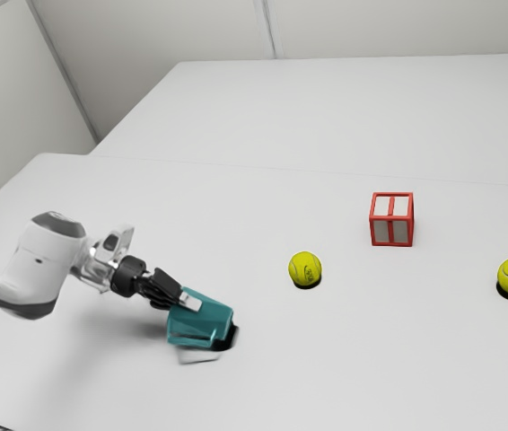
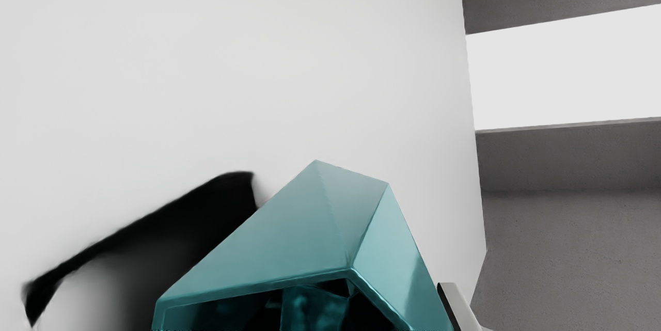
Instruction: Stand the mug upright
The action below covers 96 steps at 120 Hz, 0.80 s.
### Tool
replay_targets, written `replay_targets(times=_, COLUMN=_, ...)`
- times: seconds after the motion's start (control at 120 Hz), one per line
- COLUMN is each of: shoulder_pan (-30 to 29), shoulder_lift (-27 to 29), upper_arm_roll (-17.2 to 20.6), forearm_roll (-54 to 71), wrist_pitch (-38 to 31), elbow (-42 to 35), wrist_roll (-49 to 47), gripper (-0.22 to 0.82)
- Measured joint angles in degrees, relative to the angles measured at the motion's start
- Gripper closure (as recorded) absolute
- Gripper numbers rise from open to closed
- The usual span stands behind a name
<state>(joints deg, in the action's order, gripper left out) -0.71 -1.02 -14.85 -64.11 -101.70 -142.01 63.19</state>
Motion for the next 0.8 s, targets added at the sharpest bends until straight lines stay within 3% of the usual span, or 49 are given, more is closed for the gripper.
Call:
replay_targets(times=0.142, shoulder_pan=-0.1, shoulder_lift=3.8, upper_arm_roll=1.3, forearm_roll=0.5, wrist_pitch=-1.2, elbow=0.6, wrist_roll=-0.1, gripper=0.75)
replay_targets(times=0.275, shoulder_pan=0.4, shoulder_lift=6.0, upper_arm_roll=4.5, forearm_roll=6.4, wrist_pitch=-3.9, elbow=6.0, wrist_roll=-1.2, gripper=0.76)
replay_targets(times=0.5, shoulder_pan=1.2, shoulder_lift=5.8, upper_arm_roll=10.1, forearm_roll=29.3, wrist_pitch=-12.7, elbow=15.9, wrist_roll=-4.3, gripper=0.77)
replay_targets(times=0.8, shoulder_pan=4.3, shoulder_lift=1.8, upper_arm_roll=10.6, forearm_roll=54.5, wrist_pitch=-22.3, elbow=19.2, wrist_roll=-10.2, gripper=0.78)
